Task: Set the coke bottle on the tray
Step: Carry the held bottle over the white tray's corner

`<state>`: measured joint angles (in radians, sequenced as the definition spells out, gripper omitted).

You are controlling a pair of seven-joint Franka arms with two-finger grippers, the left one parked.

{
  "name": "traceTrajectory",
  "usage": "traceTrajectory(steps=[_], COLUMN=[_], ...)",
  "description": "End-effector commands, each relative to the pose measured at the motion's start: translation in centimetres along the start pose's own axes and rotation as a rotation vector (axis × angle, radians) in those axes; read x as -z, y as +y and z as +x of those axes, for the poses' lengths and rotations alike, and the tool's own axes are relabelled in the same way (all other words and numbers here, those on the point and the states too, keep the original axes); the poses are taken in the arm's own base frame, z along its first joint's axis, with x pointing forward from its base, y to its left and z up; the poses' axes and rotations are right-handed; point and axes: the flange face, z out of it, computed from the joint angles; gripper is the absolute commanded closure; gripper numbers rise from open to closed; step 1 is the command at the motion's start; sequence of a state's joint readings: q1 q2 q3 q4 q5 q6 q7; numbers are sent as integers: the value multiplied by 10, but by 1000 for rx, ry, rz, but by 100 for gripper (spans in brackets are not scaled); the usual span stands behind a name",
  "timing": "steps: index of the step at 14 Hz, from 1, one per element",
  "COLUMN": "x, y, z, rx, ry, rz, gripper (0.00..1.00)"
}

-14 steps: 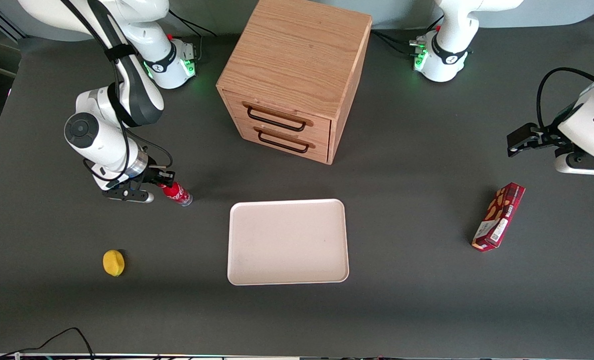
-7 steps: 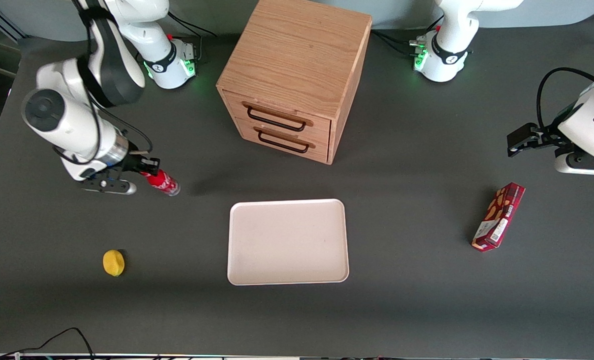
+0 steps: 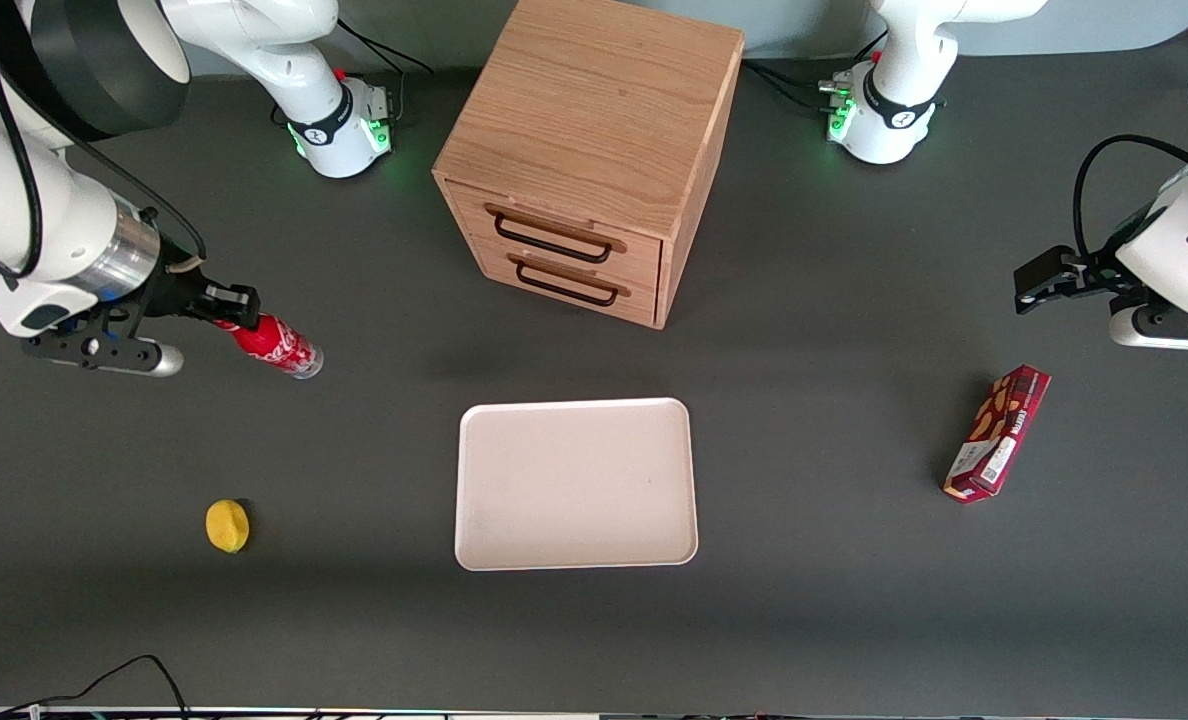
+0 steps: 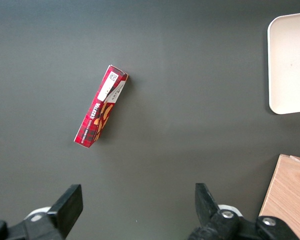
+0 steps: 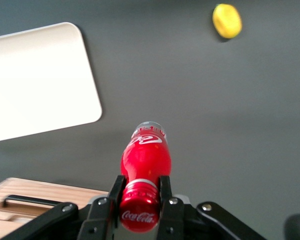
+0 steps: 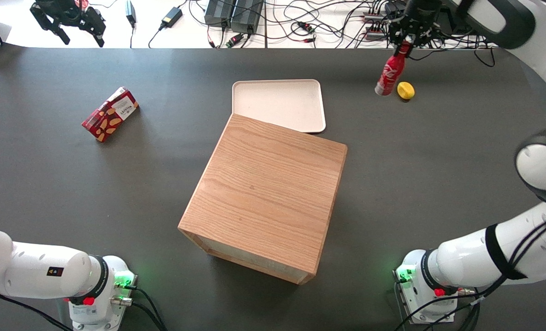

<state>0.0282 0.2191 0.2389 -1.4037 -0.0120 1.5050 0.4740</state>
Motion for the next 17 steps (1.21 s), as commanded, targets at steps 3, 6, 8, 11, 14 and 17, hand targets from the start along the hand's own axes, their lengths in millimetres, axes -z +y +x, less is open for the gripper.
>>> traceTrajectory(steps=[3,6,8,11,14,17], x=[-64,-130,-162,-200,-221,-227], y=[-103,-156,-179,-190,-190,-190], z=[79,98,102,117,123,127], rx=[-262,-402,-406,-459,-457,-448], ry=[-19,61,97,136,153,157], rz=[57,73,84,117,100,111], gripper=[100,100,100,100,100,1])
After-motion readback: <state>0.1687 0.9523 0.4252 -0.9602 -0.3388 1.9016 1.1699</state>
